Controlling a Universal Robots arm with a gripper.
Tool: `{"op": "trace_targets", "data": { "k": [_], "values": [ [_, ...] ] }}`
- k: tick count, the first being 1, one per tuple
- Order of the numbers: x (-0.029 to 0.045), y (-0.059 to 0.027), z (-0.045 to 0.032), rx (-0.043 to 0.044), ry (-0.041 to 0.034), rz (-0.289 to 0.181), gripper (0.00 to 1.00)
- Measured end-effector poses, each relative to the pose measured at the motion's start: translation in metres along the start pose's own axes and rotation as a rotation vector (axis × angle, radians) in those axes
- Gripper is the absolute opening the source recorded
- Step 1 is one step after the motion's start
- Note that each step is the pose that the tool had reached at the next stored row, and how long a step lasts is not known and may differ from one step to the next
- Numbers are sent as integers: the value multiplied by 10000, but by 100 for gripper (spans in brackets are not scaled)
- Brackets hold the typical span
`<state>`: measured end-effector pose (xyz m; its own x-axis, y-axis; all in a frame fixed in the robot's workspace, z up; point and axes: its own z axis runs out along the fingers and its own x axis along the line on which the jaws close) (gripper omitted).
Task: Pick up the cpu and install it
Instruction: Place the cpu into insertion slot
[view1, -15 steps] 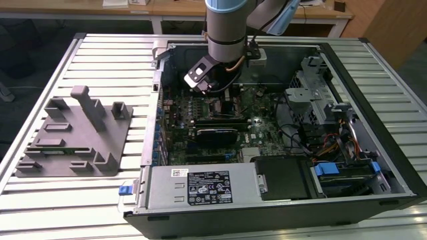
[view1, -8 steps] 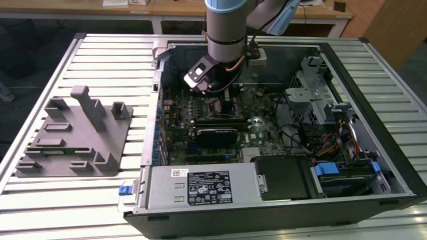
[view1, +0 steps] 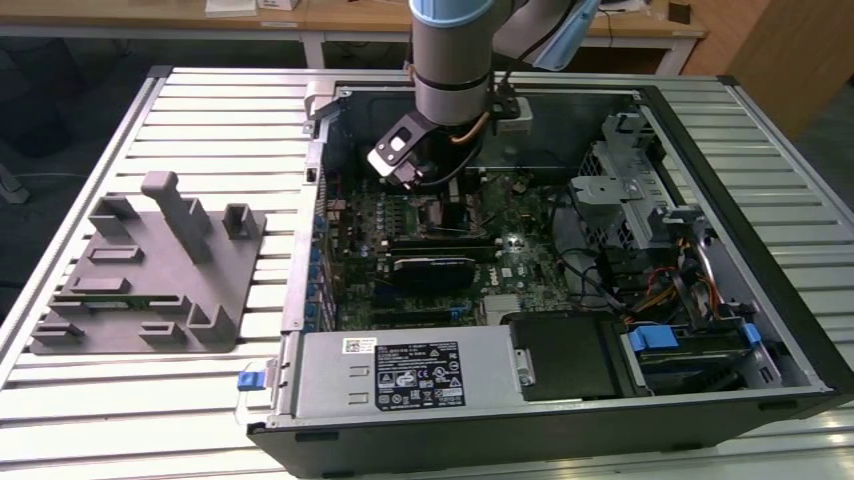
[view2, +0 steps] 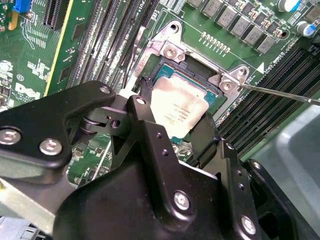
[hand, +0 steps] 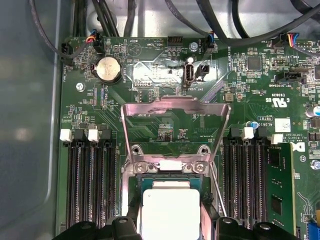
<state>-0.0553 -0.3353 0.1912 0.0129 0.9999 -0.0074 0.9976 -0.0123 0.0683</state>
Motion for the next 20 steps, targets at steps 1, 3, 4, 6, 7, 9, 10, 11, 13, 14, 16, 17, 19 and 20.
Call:
{"op": "trace_targets", "data": {
  "k": [1,3,4,6,7,9,10,11,13,14,16,17,19,20],
  "values": [
    [0,-2,1,-1,1,-1,54],
    [0,-7,2,-1,2,-3,54],
    [0,-9,2,-2,2,-3,54],
    [1,-13,3,-1,2,-3,54],
    [0,-14,3,-1,2,-4,54],
    [-1,-15,6,0,1,-5,54],
    [-1,-15,7,0,-1,-4,54],
    [0,-15,8,1,-1,-4,54],
    [0,-15,9,1,0,-3,54],
    [0,-15,9,0,0,-3,54],
    [0,-15,10,-1,2,-3,54],
    [0,-15,10,-1,2,-3,54],
    [0,-12,10,0,2,-2,54],
    [0,-10,10,-1,2,-2,54]
  ]
}}
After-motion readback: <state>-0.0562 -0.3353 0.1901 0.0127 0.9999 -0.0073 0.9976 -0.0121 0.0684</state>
